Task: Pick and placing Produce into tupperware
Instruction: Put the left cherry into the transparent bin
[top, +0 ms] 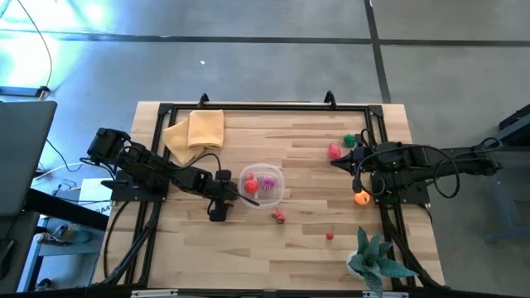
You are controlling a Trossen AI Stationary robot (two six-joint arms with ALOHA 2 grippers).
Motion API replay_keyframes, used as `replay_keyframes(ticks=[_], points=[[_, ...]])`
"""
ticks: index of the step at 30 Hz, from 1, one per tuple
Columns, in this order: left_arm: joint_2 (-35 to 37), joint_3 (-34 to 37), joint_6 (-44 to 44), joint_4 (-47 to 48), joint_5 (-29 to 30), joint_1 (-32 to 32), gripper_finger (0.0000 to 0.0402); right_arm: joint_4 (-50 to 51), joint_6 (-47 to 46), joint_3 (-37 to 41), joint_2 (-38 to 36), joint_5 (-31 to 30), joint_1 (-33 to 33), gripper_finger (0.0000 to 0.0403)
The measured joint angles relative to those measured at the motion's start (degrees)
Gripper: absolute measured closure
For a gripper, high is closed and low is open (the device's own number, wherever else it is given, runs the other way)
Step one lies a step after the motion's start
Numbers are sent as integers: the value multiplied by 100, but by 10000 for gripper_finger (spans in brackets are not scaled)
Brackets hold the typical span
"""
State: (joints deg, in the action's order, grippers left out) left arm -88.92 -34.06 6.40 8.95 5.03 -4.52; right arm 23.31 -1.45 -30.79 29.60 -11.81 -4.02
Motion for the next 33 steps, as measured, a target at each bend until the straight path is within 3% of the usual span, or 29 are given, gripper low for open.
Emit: replay_keyframes(ticks=[21, 33], points=[[-2, 9, -16, 13, 125, 1, 318, 0, 0, 0, -1, -2, 1, 394], [68, 11, -99, 11, 290, -4, 323, 0, 0, 0, -1, -2, -1, 394]])
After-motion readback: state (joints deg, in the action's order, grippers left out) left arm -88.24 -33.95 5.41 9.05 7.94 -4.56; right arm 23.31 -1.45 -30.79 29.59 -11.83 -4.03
